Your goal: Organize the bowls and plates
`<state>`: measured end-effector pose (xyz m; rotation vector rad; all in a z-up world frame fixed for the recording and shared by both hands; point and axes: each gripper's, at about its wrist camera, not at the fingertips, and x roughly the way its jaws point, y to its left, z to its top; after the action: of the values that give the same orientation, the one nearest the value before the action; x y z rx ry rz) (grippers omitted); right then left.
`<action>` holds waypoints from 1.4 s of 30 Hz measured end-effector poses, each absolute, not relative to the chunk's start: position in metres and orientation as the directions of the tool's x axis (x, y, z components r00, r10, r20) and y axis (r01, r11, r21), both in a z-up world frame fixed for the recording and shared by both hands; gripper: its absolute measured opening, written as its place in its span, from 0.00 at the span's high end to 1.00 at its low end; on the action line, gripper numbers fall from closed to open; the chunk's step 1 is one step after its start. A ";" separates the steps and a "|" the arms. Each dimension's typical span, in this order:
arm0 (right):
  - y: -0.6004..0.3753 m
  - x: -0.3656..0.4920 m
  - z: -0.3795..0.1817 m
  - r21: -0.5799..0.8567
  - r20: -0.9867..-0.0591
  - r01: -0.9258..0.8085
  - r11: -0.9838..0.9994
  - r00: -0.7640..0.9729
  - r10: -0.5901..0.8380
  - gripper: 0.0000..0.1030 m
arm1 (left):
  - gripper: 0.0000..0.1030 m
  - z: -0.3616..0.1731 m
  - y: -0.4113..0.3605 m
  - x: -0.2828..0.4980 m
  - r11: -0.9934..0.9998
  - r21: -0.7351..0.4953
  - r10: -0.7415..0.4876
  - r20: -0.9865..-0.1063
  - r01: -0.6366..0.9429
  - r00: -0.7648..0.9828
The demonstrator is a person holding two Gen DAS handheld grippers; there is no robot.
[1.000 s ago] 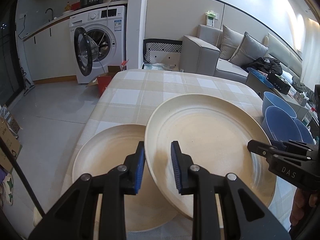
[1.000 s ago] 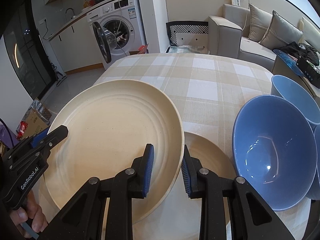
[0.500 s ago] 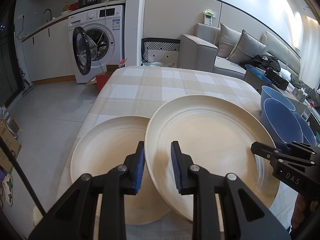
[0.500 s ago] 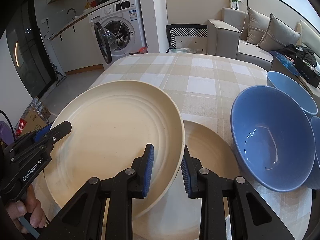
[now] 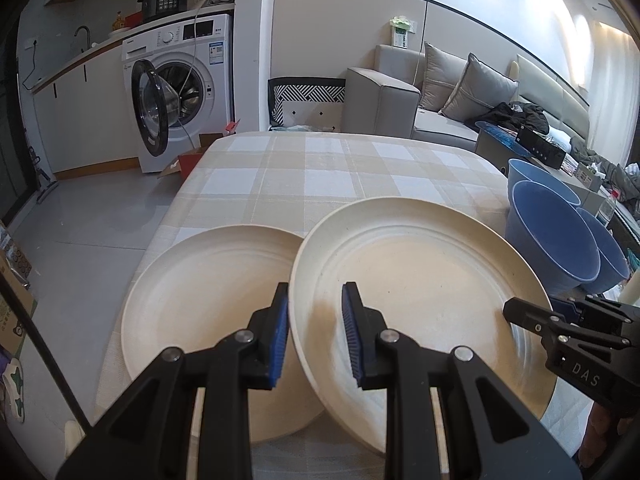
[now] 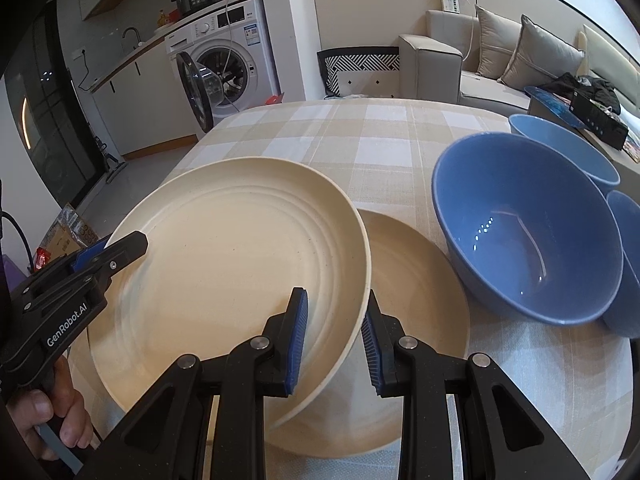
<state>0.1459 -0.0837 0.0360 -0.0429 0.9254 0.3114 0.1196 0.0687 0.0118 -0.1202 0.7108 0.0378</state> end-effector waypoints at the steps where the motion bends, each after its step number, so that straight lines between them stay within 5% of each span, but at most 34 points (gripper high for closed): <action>1: -0.085 0.145 0.035 0.098 -0.792 -0.281 0.955 0.559 0.246 0.74 | 0.77 0.011 0.068 0.120 0.992 -0.099 -0.009 -0.654 -0.074 0.756; 42: -0.119 0.135 0.016 0.091 -0.821 -0.188 0.978 0.541 0.181 0.74 | 0.77 -0.007 0.025 0.131 0.999 -0.037 -0.033 -0.680 0.010 0.732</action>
<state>0.1346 -0.1194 0.0164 -0.0082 0.9748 0.2192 0.1309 0.0247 -0.0071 -0.0320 0.7487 -0.0235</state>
